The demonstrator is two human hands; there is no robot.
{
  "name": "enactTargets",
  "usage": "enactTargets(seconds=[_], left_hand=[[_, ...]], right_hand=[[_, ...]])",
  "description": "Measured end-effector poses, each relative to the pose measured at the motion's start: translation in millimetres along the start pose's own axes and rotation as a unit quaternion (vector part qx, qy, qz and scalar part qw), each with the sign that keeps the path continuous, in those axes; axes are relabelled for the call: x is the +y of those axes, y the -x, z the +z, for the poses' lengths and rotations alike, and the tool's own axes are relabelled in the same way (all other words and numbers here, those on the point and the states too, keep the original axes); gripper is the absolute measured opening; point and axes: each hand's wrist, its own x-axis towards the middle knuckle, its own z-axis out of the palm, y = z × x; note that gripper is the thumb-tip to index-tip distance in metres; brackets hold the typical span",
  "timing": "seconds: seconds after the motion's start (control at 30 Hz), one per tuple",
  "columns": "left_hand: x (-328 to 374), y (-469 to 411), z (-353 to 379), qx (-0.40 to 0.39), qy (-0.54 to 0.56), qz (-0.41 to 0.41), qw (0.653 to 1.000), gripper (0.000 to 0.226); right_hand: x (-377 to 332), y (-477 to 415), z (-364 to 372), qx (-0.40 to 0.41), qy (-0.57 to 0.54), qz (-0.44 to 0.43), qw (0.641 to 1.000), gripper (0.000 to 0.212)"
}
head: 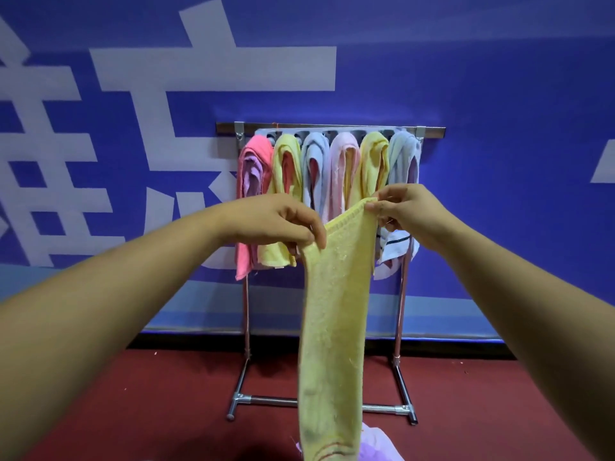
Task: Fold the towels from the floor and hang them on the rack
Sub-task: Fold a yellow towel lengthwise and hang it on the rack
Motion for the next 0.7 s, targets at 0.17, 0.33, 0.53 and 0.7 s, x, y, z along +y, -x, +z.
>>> enactTargets(seconds=[0.17, 0.33, 0.53, 0.7], left_hand=[[5, -4, 9, -0.027, -0.215, -0.02, 0.976, 0.041], [5, -9, 9, 0.05, -0.266, 0.035, 0.962, 0.024], [16, -16, 10, 0.047, -0.184, 0.14, 0.972, 0.006], [17, -22, 12, 0.036, -0.179, 0.055, 0.982, 0.008]], right_hand=[[-4, -4, 7, 0.012, -0.025, 0.01, 1.0, 0.01], [-4, -8, 13, 0.036, -0.043, 0.009, 0.998, 0.005], [-9, -6, 29, -0.002, -0.039, -0.013, 0.999, 0.017], [-18, -1, 42, -0.056, -0.067, -0.03, 0.996, 0.009]])
